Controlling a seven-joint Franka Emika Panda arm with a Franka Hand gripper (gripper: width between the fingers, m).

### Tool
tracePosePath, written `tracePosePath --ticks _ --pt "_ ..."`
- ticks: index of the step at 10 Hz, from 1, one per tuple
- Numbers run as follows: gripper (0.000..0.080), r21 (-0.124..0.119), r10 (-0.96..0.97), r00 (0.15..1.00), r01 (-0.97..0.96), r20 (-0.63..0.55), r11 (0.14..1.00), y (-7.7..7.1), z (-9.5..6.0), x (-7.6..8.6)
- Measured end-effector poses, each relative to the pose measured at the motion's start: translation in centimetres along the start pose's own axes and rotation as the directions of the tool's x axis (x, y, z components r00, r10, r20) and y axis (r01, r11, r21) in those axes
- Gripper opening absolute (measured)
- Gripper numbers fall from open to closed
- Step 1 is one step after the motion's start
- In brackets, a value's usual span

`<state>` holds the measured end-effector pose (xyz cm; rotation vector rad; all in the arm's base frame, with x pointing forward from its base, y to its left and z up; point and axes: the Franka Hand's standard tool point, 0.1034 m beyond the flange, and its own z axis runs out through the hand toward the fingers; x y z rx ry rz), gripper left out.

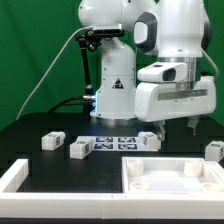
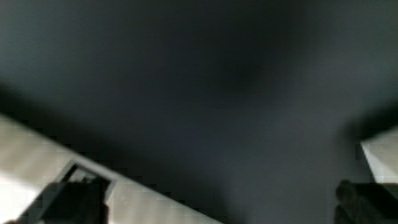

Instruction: Assemble one leg

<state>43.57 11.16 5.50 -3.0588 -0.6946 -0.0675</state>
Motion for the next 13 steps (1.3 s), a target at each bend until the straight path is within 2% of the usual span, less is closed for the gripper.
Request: tracePosePath --ticks 2,5,6,7,10,12,13 --pt "0.0648 0.019 0.225 0.974 -0.225 0.005 0.974 -1.6 0.1 0.2" --pt "0.0648 0.038 0.462 0.887 -0.462 0.011 0.886 -2.1 0.2 0.3" --pt "0.0648 0.050 0.584 0.812 -0.583 0.002 0.811 -3.2 0.4 0.0" --pt "0.0648 0.054 0.633 0.774 -0.633 0.009 0.773 -4.9 0.7 -0.2" --pt "0.0648 0.075 0.837 0.546 -0.836 0.037 0.543 -7.8 1.1 0.1" --pt "0.0648 0.079 0.895 0.443 -0.895 0.055 0.438 -7.9 1.1 0.0" --pt "0.0648 0.079 0.895 0.443 -0.895 0.056 0.439 -7.9 1.1 0.0"
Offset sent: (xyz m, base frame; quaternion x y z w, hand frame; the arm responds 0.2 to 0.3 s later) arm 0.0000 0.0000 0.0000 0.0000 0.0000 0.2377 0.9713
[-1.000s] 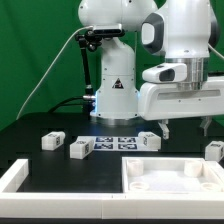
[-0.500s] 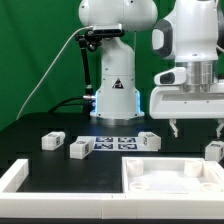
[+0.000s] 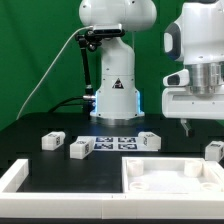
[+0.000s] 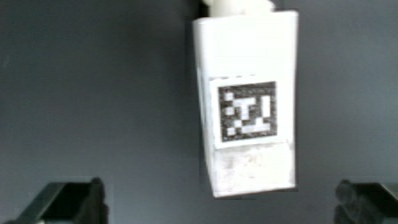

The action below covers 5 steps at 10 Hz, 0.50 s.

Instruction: Assemble one leg

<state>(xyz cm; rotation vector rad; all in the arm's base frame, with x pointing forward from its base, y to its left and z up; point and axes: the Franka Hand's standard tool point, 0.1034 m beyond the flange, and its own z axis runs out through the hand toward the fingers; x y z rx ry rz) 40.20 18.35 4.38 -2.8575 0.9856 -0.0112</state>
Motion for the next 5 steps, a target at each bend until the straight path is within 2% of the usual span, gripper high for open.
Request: tracePosePath --ticks 1,3,5 --pt "0.0648 -0.003 -0.009 1.000 0.009 0.006 1.000 0.0 0.0 0.0" --pt "0.0648 0.006 -0.042 0.999 0.042 0.006 0.999 -1.3 0.1 -0.9" --pt "0.0648 -0.004 -0.122 0.988 0.123 0.096 0.992 -0.9 0.0 0.8"
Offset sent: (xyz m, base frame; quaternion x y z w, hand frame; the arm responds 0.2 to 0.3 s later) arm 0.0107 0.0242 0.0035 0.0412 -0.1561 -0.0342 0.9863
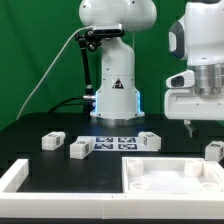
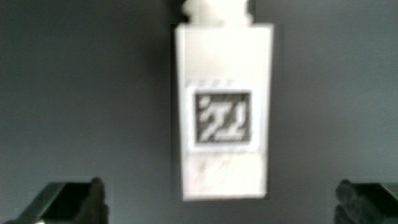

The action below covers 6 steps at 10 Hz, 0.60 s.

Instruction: Assemble one leg

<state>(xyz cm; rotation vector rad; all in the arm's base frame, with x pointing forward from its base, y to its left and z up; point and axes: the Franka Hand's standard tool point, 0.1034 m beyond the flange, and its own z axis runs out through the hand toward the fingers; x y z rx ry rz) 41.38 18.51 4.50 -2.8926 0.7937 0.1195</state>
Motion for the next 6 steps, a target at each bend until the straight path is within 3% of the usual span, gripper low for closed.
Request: tracePosePath --ticks 2,6 --pt "0.0648 -0.003 -0.019 0.991 0.020 0.133 1.000 0.3 -0.2 0.7" --pt "0.0648 -0.050 0.017 0.916 0.003 0.401 0.999 1.2 0.1 0.6"
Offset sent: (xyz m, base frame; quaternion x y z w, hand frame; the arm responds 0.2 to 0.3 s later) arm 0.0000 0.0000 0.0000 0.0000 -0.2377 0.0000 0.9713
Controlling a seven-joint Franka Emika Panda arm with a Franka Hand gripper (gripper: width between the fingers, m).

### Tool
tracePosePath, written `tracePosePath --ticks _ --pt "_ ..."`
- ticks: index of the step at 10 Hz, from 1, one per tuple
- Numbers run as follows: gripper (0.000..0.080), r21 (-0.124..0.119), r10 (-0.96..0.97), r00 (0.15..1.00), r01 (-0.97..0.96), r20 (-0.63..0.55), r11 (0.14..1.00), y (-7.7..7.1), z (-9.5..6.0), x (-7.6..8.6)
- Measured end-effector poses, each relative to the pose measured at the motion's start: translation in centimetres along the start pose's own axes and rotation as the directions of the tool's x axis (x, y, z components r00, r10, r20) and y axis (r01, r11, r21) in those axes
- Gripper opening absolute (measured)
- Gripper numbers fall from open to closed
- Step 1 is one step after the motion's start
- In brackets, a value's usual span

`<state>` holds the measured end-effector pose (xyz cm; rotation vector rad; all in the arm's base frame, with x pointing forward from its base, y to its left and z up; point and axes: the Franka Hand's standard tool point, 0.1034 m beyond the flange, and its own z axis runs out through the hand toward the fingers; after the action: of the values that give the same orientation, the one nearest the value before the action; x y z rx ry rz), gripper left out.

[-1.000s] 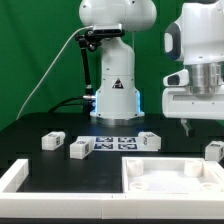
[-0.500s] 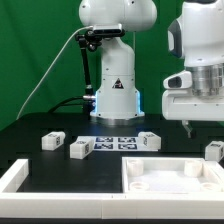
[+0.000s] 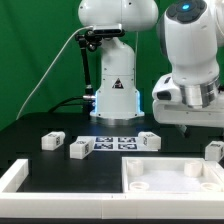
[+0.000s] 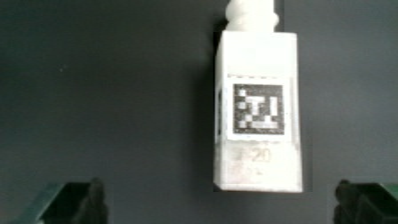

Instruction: Assemble one leg

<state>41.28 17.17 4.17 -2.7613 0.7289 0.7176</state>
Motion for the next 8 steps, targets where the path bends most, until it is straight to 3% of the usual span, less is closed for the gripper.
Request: tracePosePath --ticks 1,3,4,5,8 --pt "0.0648 -0.019 0.016 0.994 -0.014 0.107 1.000 0.1 0.6 -0.1" --pt "0.0648 -0.029 0.028 0.977 -0.022 0.213 0.999 -0.2 1.4 0.3" --pt "0.0648 -0.053 0.036 0.953 -0.021 0.301 0.998 -0.5 1.7 -0.4" --pt "0.0648 -0.060 0.038 0.938 -0.018 0.344 0.998 -1.1 2.1 -0.2" --pt "0.0648 -0.056 0.027 0.950 -0.010 0.311 0.998 -1.6 3.5 -0.4"
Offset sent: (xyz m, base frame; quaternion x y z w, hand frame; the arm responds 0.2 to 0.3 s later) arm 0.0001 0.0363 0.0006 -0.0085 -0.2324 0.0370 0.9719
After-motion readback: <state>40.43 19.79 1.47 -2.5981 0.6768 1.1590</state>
